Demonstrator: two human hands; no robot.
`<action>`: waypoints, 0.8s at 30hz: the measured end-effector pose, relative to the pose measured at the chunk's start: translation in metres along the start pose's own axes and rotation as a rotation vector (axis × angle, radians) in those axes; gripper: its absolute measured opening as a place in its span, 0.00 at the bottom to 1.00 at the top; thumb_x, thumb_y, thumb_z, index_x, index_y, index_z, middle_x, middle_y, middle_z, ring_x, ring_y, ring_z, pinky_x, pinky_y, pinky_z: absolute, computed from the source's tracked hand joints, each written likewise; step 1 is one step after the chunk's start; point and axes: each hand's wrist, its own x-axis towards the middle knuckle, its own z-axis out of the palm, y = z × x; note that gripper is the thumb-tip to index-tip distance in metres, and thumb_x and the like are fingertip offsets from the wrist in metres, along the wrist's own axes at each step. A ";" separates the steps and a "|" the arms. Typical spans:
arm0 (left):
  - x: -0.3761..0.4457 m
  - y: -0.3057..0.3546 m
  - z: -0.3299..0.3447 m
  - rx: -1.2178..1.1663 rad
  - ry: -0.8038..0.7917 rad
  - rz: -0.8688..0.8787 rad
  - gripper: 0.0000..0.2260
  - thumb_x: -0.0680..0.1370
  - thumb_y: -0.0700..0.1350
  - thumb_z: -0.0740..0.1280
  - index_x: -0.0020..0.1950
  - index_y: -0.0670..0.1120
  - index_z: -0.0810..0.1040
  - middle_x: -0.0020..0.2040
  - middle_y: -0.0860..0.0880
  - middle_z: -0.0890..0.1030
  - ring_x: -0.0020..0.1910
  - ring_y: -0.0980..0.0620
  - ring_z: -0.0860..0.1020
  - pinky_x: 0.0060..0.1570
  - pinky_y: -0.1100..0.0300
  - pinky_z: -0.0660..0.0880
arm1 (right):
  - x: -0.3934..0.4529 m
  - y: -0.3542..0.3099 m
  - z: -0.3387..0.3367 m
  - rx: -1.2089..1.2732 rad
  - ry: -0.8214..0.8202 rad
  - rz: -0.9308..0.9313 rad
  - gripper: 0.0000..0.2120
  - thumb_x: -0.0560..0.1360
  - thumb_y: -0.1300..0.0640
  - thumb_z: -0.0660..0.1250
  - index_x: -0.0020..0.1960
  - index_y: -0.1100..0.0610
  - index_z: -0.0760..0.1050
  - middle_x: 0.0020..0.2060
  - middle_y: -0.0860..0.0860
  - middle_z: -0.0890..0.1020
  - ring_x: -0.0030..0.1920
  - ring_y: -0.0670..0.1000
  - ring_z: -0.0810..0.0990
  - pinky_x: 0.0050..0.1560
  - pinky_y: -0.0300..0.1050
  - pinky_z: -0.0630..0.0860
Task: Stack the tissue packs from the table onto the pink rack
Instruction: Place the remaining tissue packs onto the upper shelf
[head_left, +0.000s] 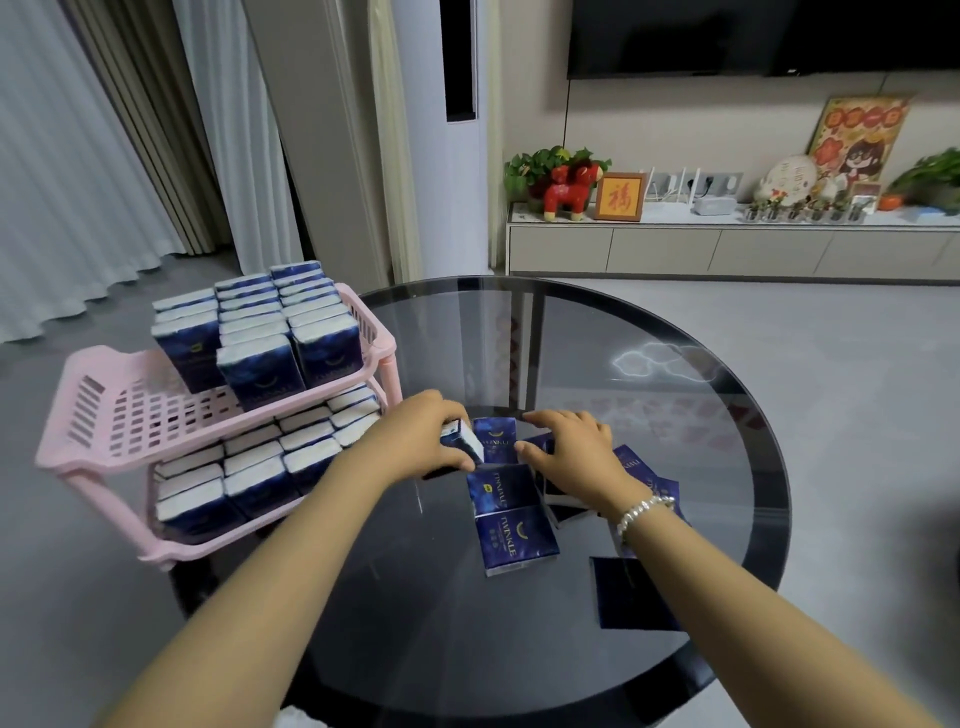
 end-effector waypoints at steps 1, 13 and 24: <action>-0.012 -0.002 0.003 -0.120 0.059 -0.041 0.11 0.68 0.53 0.75 0.46 0.53 0.77 0.45 0.52 0.74 0.45 0.53 0.75 0.40 0.60 0.67 | 0.007 -0.005 0.001 -0.014 -0.010 -0.010 0.23 0.77 0.44 0.61 0.70 0.48 0.66 0.67 0.48 0.72 0.69 0.52 0.63 0.67 0.50 0.57; -0.061 -0.007 0.043 -1.396 0.252 -0.618 0.16 0.78 0.56 0.63 0.60 0.46 0.72 0.54 0.43 0.82 0.46 0.42 0.83 0.24 0.59 0.76 | 0.049 -0.035 0.019 -0.168 -0.243 0.070 0.30 0.70 0.47 0.71 0.67 0.51 0.64 0.62 0.55 0.74 0.65 0.58 0.68 0.64 0.55 0.61; -0.077 -0.005 0.046 -1.447 0.343 -0.522 0.10 0.80 0.44 0.63 0.60 0.44 0.75 0.52 0.43 0.81 0.42 0.50 0.80 0.30 0.62 0.79 | 0.040 -0.049 0.013 -0.070 -0.185 -0.006 0.23 0.70 0.52 0.72 0.61 0.52 0.67 0.54 0.51 0.78 0.59 0.55 0.74 0.64 0.52 0.62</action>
